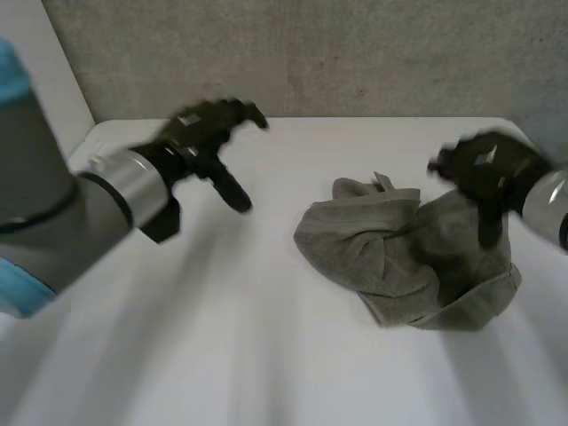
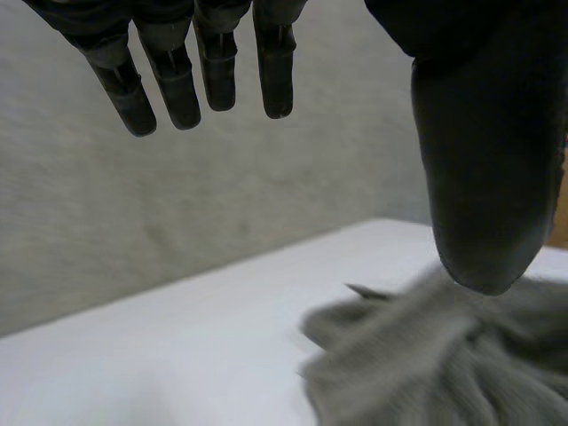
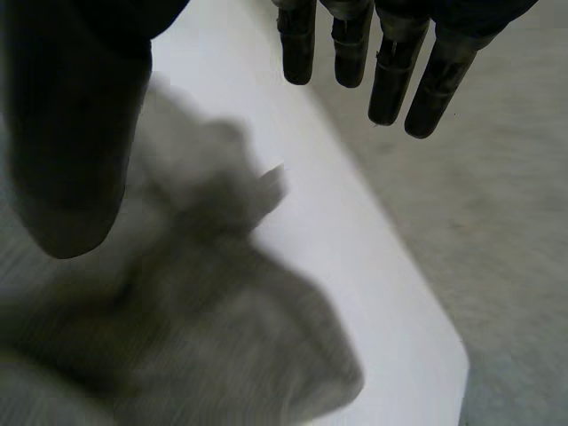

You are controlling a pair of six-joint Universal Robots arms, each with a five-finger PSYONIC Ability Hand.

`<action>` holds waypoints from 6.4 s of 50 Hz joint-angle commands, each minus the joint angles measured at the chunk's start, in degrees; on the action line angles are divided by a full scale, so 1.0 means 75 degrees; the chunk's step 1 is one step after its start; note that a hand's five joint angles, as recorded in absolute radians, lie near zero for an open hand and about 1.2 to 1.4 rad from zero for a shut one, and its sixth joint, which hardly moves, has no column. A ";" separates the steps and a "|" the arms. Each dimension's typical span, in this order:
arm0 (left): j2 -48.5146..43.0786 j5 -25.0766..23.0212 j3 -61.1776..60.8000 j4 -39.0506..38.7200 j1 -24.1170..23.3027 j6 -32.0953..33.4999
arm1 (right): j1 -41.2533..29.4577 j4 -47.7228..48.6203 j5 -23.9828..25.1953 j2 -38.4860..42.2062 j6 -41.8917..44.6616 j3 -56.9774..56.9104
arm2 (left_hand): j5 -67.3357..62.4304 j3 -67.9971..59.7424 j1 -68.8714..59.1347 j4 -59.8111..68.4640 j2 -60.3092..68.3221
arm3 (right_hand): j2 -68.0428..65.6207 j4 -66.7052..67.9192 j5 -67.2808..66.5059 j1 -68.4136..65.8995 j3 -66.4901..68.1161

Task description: Fold the towel.

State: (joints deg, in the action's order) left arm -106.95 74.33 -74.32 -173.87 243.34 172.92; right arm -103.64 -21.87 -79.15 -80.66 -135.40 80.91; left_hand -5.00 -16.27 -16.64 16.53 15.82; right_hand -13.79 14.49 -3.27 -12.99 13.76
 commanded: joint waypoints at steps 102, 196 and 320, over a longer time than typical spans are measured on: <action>-0.1905 -0.0301 0.1054 -0.0665 -0.0584 0.3300 | 0.2721 0.0294 0.4200 -0.1033 -0.2770 0.1778 | -0.8666 -0.8497 -0.8447 0.8463 0.8558 | -0.8828 0.8735 -0.8898 -0.8934 0.8833; -0.1011 -0.1532 -0.2619 -0.2507 0.1914 0.4131 | 0.0119 0.4193 0.2176 0.0713 -0.1678 0.2560 | -0.8666 -0.8497 -0.8447 0.8463 0.8558 | -0.8828 0.8735 -0.8898 -0.8934 0.8833; -0.2487 0.0425 -0.1938 -0.3993 0.1598 0.3942 | 0.0378 0.4170 0.1460 0.0981 -0.2666 0.2677 | -0.4301 -0.4132 -0.4082 0.4098 0.4192 | -0.8828 0.8735 -0.8898 -0.8934 0.8833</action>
State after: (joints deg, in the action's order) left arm -125.06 77.53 -89.50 -203.63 255.28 199.96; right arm -100.96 9.62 -68.19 -73.15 -155.15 101.39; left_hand -47.88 -57.80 -58.20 57.66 57.55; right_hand -74.51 76.60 -66.60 -75.34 75.48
